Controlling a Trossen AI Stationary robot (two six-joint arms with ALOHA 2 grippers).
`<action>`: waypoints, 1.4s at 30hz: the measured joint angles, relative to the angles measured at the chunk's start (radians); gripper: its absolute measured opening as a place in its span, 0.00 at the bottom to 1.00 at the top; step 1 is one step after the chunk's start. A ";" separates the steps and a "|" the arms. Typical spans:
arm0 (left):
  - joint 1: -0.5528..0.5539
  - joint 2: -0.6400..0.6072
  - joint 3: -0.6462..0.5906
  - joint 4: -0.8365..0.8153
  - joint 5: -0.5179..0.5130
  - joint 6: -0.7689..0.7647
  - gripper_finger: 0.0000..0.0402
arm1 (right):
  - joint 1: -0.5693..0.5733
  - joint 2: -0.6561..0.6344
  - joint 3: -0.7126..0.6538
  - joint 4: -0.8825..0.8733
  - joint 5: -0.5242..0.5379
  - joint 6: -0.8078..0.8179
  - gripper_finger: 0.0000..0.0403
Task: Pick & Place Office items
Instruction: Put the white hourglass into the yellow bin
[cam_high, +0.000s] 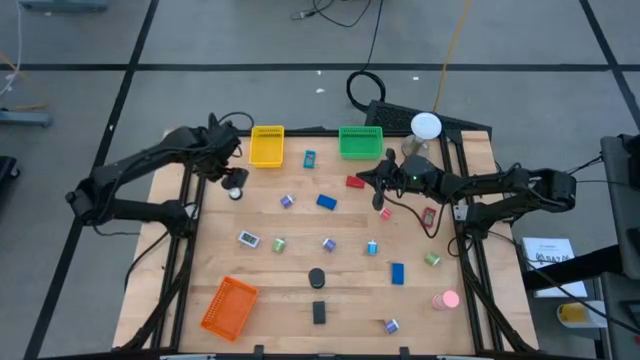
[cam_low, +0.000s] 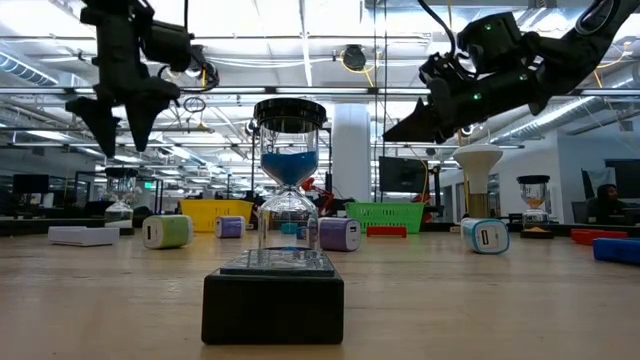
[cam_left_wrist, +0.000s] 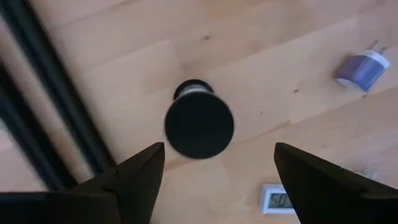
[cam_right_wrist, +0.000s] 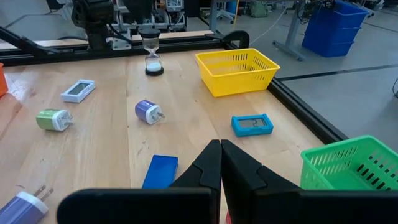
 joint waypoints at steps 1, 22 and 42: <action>0.001 0.000 -0.014 0.005 0.000 0.000 0.77 | 0.000 0.000 -0.001 0.000 0.000 0.000 0.00; 0.004 0.000 -0.162 0.215 -0.035 0.024 0.77 | 0.000 0.000 -0.001 0.001 0.000 -0.002 0.00; 0.004 0.000 -0.178 0.258 -0.012 0.001 0.53 | 0.000 0.000 -0.001 0.001 0.001 0.000 0.00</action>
